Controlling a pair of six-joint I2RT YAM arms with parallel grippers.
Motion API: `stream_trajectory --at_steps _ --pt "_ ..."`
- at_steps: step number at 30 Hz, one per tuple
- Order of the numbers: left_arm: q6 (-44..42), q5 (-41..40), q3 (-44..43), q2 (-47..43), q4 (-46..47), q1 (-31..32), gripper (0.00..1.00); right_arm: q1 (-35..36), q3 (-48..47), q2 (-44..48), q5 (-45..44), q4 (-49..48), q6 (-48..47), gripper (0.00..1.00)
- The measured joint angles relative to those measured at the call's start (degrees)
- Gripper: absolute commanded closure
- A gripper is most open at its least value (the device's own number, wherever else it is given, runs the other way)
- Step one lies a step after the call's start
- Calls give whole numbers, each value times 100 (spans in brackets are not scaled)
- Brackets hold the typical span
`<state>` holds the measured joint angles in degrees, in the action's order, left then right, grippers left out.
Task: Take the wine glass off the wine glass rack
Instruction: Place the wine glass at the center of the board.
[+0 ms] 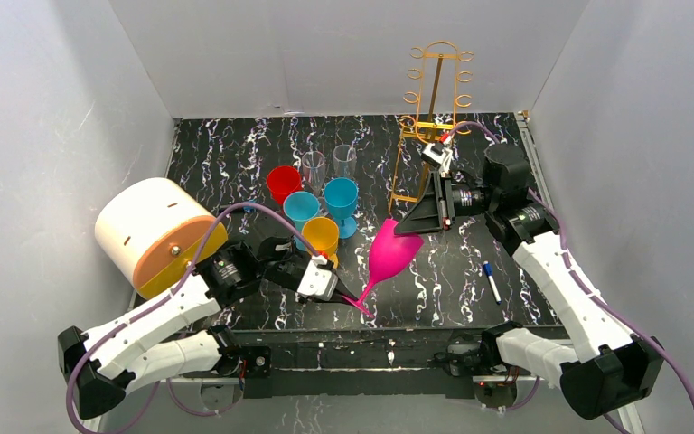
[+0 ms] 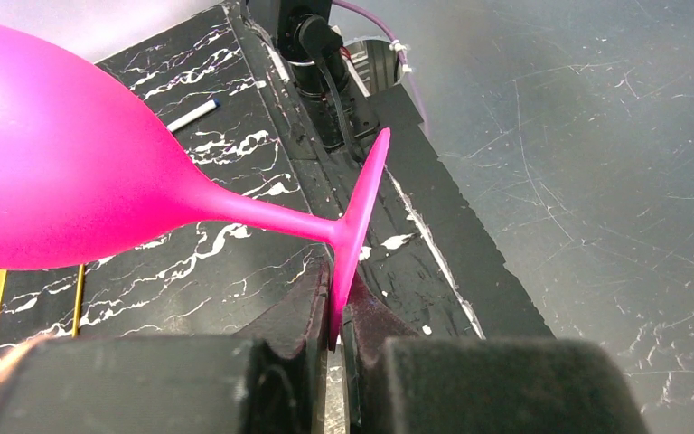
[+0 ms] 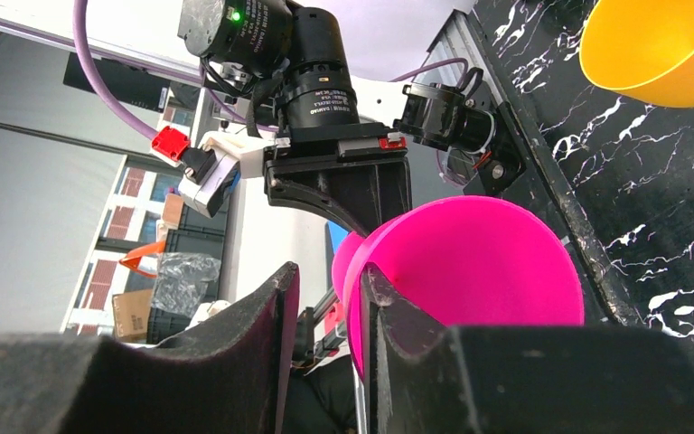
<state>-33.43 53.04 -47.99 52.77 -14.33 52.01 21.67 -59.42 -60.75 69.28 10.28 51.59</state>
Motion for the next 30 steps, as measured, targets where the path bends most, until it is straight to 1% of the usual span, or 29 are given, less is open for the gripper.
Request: stream_trajectory --at_steps 2,5,7,10,14,15,17,20,24,26,28,30 --pt "-35 0 0 -9 -11 9 100 31 0 0 4 -20 42 66" --pt "-90 -26 0 -9 -11 9 100 81 2 -2 -22 105 -59 76" --pt "-120 -55 0 -11 -35 11 100 96 2 -7 -50 216 -114 86" --pt "-157 -160 0 -33 -74 17 100 96 2 -13 -109 354 -212 98" --pt "-162 -310 4 -111 -173 28 100 103 -26 -17 -192 614 -363 99" --pt "-162 -317 9 -116 -184 31 96 109 -44 -20 -225 682 -400 99" --pt "-155 -337 37 -122 -181 31 84 131 -83 -20 -278 774 -476 99" --pt "-44 -452 48 -133 -203 26 72 162 -127 -13 -345 870 -562 99" --pt "160 -522 52 -164 -197 0 61 216 -157 28 -466 992 -715 99" --pt "227 -525 52 -210 -201 -4 51 236 -166 46 -505 1088 -815 99" --pt "293 -527 50 -256 -216 -4 38 238 -214 52 -577 1268 -940 99" --pt "380 -544 50 -304 -267 -4 30 243 -332 52 -693 1523 -1141 99"
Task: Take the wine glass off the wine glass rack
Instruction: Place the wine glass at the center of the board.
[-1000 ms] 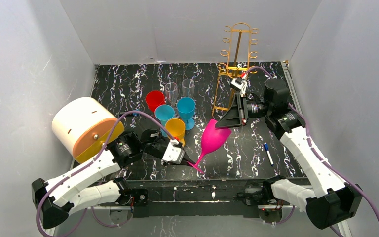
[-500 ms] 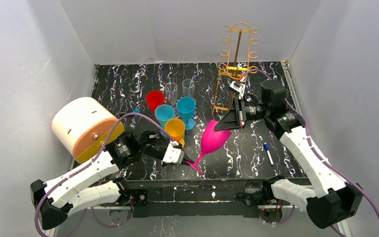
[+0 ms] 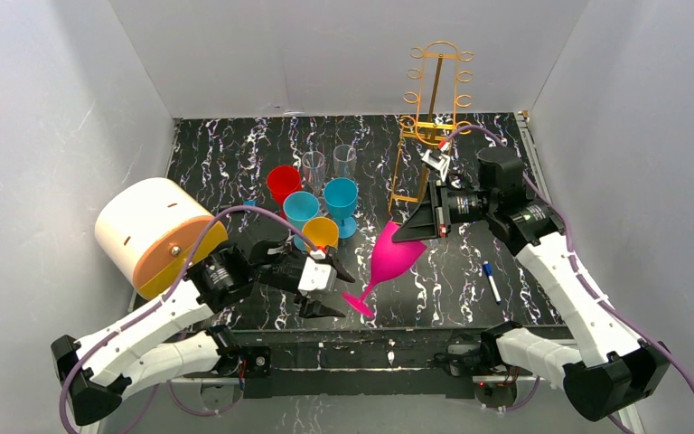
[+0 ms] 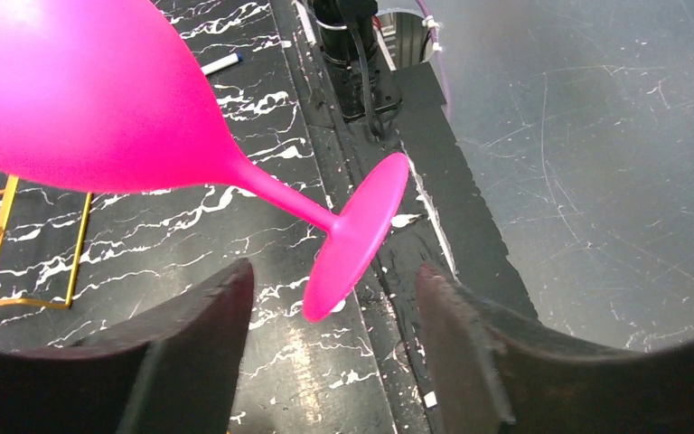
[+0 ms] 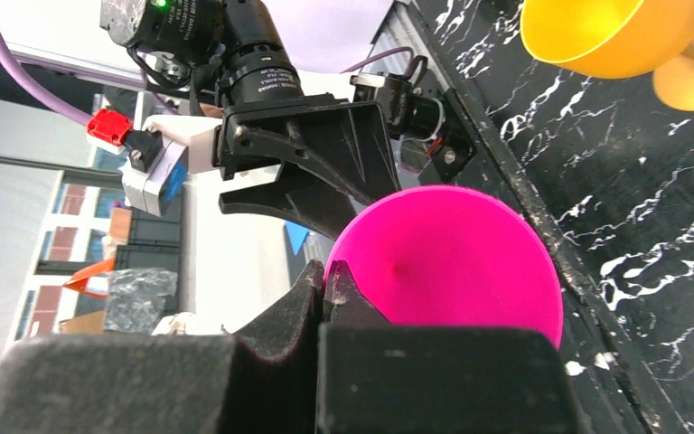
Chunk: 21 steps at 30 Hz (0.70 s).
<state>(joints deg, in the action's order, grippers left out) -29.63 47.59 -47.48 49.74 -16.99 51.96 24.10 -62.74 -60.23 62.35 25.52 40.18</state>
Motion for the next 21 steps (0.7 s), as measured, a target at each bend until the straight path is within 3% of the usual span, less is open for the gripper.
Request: stream_trajectory --at_steps 3,7,9,15,21 --pt "219 -125 -9 -50 -87 0 20 0 -238 4 -271 382 -295 99" --pt "675 -557 -39 -114 -151 0 15 0 -448 122 -796 758 -636 99" --pt "1019 -925 -52 -175 -146 0 2 0 -468 192 -1051 883 -769 99" --pt "1886 -2245 -70 -527 -146 0 2 63 -623 238 -2083 1438 -1270 99" --pt "2796 -3825 -186 -960 -177 -2 2 562 -686 319 -3442 1545 -1655 99"
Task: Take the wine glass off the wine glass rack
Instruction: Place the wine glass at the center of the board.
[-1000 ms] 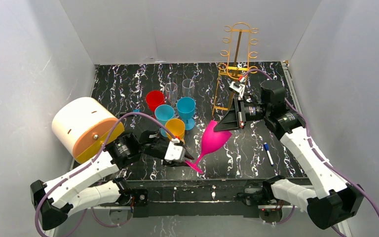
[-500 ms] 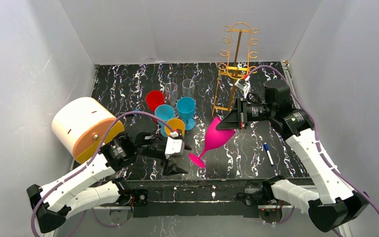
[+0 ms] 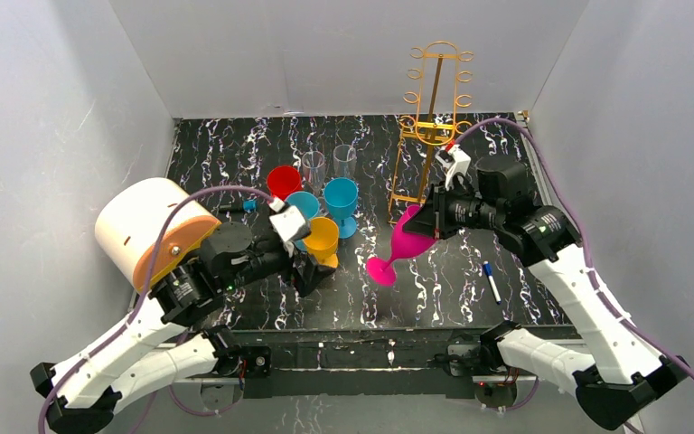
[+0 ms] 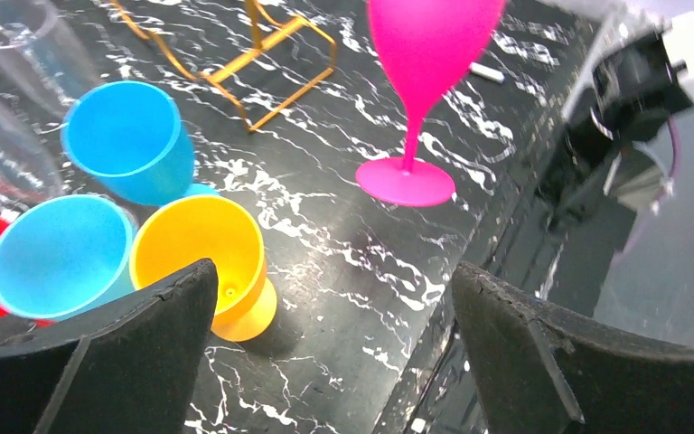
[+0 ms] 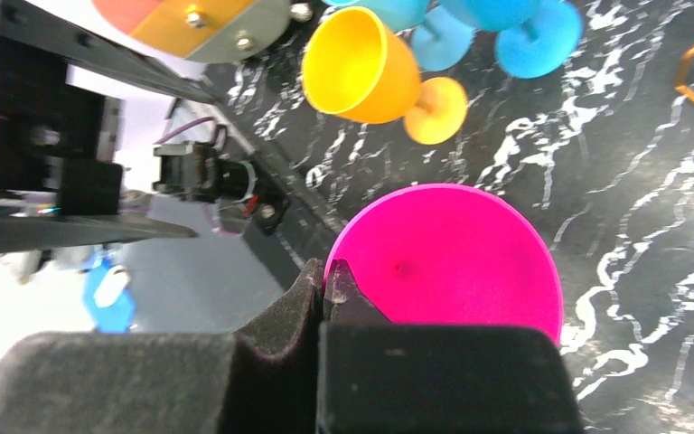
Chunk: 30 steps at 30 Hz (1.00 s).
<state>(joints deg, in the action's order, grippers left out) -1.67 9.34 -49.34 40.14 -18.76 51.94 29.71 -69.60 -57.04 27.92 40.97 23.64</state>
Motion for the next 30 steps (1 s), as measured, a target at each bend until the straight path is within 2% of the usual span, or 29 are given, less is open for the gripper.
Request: stream_trajectory --at_steps 9,17,23,30 --pt "1137 -1453 -1248 769 -601 -7 2 1045 7 103 -1711 -57 -732 99" --pt "1609 -2367 -1368 1095 -1215 -7 2 2575 396 -459 -3226 -723 -929 99" --pt "1963 -3132 -1294 997 -1327 -50 2 2918 1084 -927 -3871 -1399 -813 99" --pt "2236 -3130 -1471 1207 -1711 -374 2 3150 1316 -1062 -4380 -2048 -627 99"
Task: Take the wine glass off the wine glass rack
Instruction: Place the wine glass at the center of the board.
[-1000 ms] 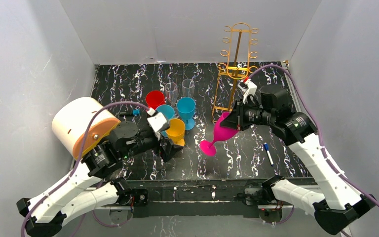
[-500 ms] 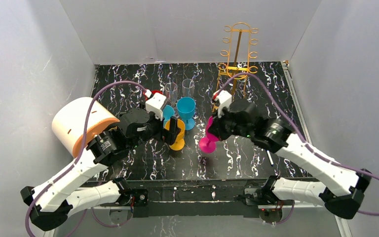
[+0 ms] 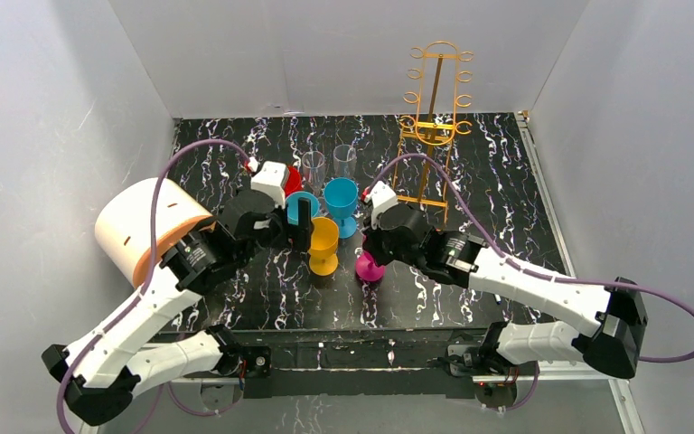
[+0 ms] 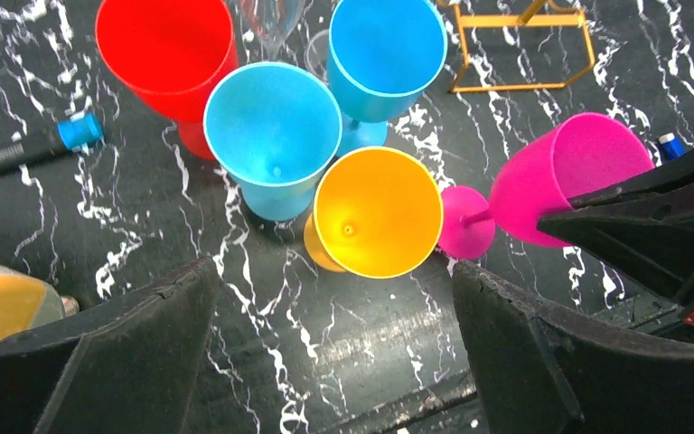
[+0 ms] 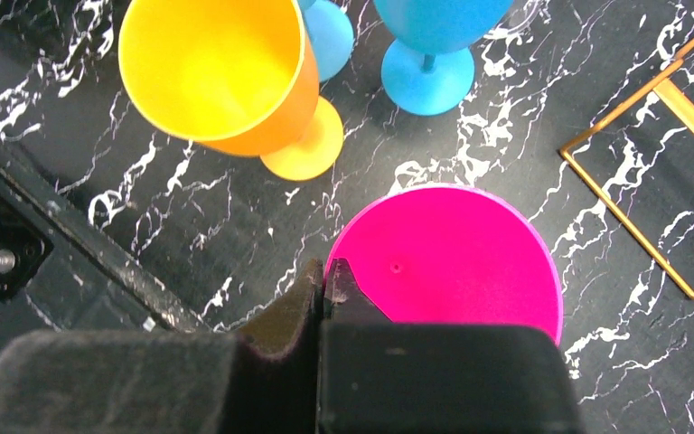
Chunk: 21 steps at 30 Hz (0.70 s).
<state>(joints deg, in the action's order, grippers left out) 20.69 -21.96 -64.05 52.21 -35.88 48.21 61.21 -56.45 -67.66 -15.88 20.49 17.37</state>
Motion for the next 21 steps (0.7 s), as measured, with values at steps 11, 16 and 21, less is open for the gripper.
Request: stream_trajectory --at_steps 11,16,21 --pt "256 1067 -868 461 -627 -1781 2 72 -50 -616 -380 -417 61 99" --pt "516 688 -857 247 -588 -1843 2 140 -262 -1008 -501 -457 37 99" --pt "614 299 -841 -245 -590 -1847 2 155 -363 -1224 -544 -592 13 99"
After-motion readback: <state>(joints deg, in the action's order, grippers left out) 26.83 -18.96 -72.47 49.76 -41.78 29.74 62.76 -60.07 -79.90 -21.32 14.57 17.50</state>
